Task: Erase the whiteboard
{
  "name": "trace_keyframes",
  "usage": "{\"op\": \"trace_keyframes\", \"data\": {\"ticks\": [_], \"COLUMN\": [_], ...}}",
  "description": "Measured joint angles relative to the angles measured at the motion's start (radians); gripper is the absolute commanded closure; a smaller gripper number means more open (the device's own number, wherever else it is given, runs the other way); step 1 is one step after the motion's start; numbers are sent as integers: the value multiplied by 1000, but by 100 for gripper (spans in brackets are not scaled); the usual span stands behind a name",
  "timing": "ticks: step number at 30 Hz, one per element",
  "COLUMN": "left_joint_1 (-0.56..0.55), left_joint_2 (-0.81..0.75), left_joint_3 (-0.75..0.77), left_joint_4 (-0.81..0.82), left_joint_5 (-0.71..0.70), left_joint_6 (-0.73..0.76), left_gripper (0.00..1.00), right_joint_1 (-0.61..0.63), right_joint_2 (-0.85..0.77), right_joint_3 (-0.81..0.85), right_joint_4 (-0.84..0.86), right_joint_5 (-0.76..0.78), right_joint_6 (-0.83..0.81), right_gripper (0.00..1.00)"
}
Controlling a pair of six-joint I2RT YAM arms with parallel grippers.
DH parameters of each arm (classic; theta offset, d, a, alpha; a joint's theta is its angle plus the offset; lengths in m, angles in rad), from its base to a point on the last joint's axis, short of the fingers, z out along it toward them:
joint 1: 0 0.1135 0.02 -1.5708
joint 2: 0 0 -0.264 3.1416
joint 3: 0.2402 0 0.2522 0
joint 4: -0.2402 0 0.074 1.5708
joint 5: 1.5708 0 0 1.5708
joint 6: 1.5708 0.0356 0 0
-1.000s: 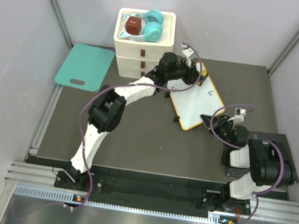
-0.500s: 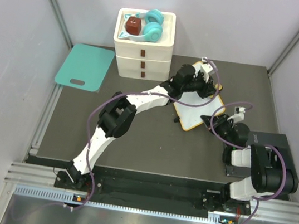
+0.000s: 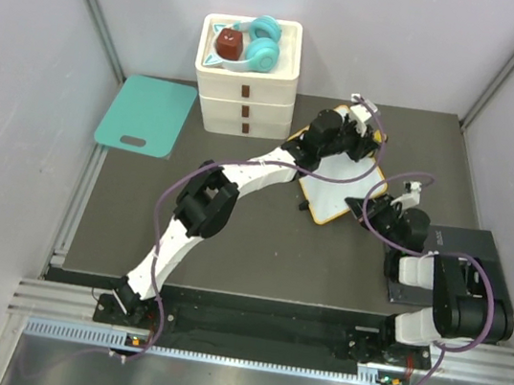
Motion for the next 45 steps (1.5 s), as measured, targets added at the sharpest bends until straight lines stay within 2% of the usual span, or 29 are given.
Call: {"op": "trace_keyframes", "data": {"ticks": [10, 15, 19, 33, 41, 45], "left_joint_1": [4, 6, 19, 115, 166, 186], "left_joint_2": [-73, -86, -76, 126, 143, 122], "left_joint_3": [-214, -245, -218, 100, 113, 46], "left_joint_4": [135, 167, 152, 141, 131, 146], "left_joint_5": [-21, -38, -40, -123, -74, -34], "left_joint_6": [20, 19, -7, -64, -130, -157], "left_gripper": [100, 100, 100, 100, 100, 100], "right_joint_1": [-1, -2, -2, -2, -2, -2], "right_joint_2": [0, -1, -7, -19, -32, -37], "right_joint_3": [5, 6, 9, 26, 29, 41], "right_joint_4": [-22, -24, -33, -68, -93, -114], "right_joint_5": [-7, -11, -11, -22, -26, -29], "right_joint_6": [-4, -15, -27, -50, -61, -65], "right_gripper": [100, 100, 100, 100, 100, 100]}}
